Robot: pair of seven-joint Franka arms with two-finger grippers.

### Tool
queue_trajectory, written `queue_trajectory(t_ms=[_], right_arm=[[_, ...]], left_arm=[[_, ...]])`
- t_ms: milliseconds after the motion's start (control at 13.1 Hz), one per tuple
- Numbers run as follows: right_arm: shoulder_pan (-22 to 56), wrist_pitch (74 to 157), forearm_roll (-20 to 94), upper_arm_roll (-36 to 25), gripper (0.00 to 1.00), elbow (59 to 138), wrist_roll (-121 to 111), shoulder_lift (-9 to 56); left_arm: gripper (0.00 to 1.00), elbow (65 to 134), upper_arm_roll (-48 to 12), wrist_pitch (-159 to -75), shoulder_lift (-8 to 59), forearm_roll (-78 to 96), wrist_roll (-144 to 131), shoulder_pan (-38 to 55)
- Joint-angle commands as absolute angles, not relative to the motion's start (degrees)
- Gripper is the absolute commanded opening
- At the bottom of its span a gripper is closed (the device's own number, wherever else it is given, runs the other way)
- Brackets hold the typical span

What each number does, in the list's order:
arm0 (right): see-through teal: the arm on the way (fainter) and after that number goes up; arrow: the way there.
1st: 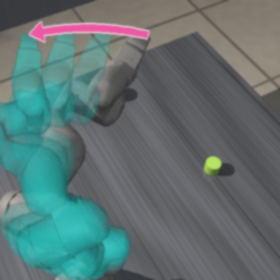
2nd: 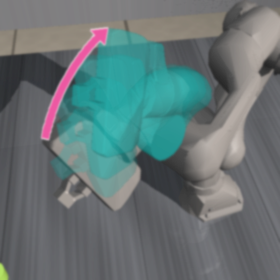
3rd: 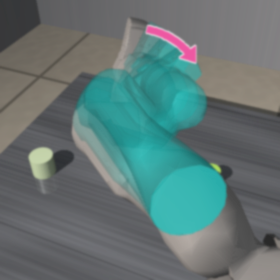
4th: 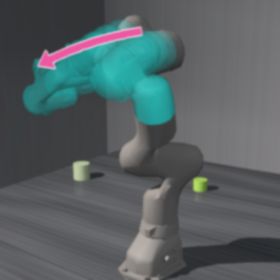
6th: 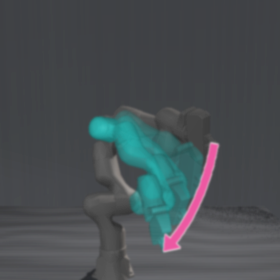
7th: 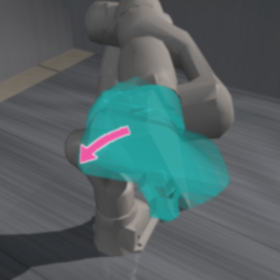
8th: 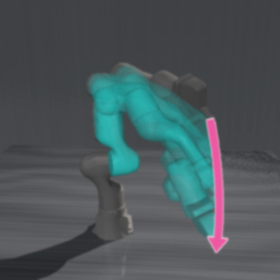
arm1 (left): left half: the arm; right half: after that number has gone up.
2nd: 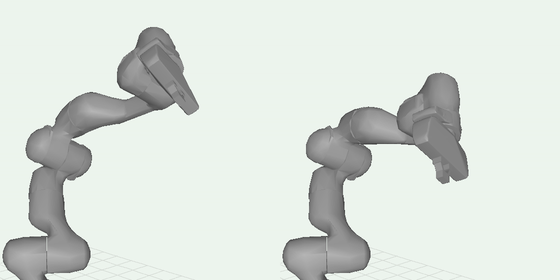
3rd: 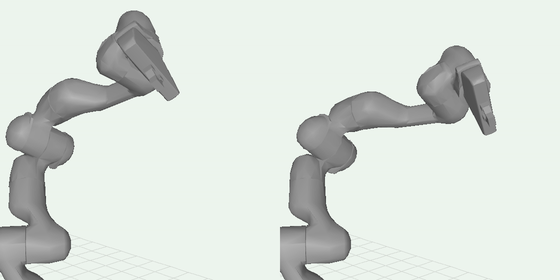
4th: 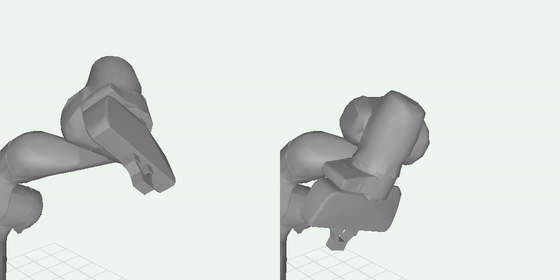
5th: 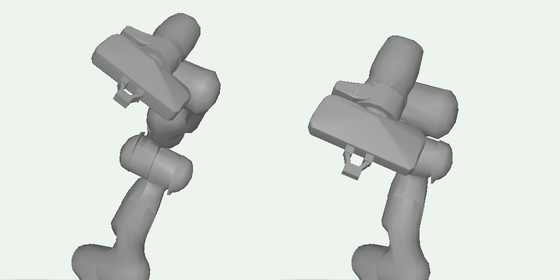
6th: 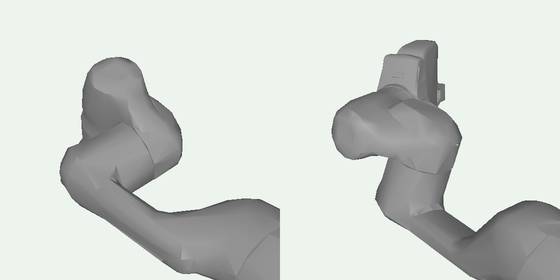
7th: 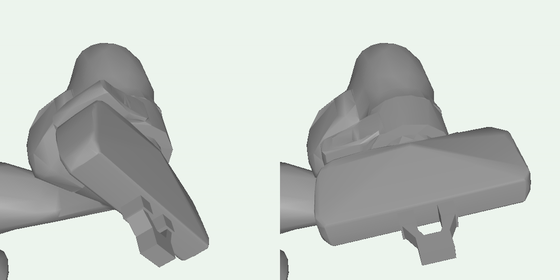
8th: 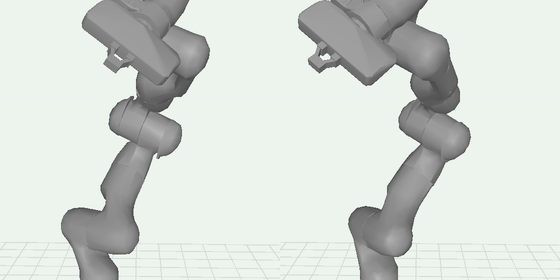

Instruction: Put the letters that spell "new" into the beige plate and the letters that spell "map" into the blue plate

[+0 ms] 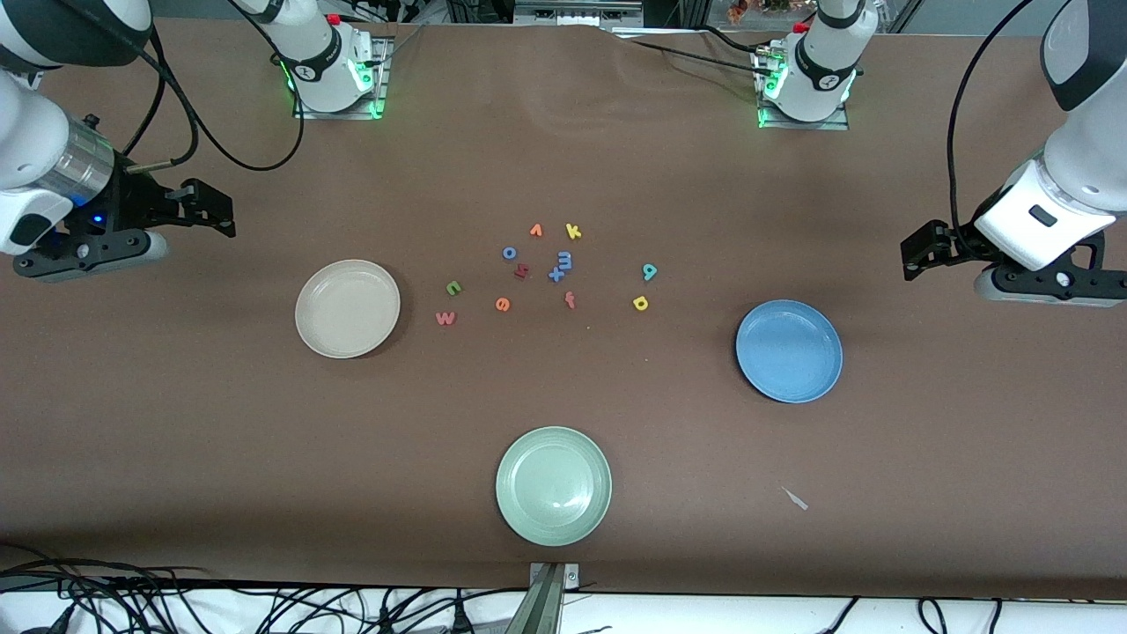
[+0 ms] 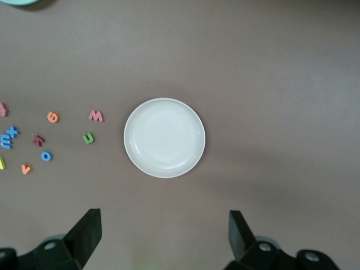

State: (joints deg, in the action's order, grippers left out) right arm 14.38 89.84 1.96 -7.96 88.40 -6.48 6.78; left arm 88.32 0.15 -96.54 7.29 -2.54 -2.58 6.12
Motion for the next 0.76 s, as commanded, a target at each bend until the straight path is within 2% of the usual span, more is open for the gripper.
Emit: queue_trajectory(t_ms=[0, 686], right_arm=[[14.2, 88.5, 1.8, -8.2, 1.0, 88.3, -7.8, 7.3], [14.1, 88.5, 1.8, -8.2, 1.0, 89.7, -8.4, 7.6]], left_arm=[[1.0, 88.0, 0.4, -94.4, 7.0, -1.7, -1.2, 5.6], [1.0, 89.0, -1.4, -93.6, 7.6, -1.6, -1.2, 6.2]])
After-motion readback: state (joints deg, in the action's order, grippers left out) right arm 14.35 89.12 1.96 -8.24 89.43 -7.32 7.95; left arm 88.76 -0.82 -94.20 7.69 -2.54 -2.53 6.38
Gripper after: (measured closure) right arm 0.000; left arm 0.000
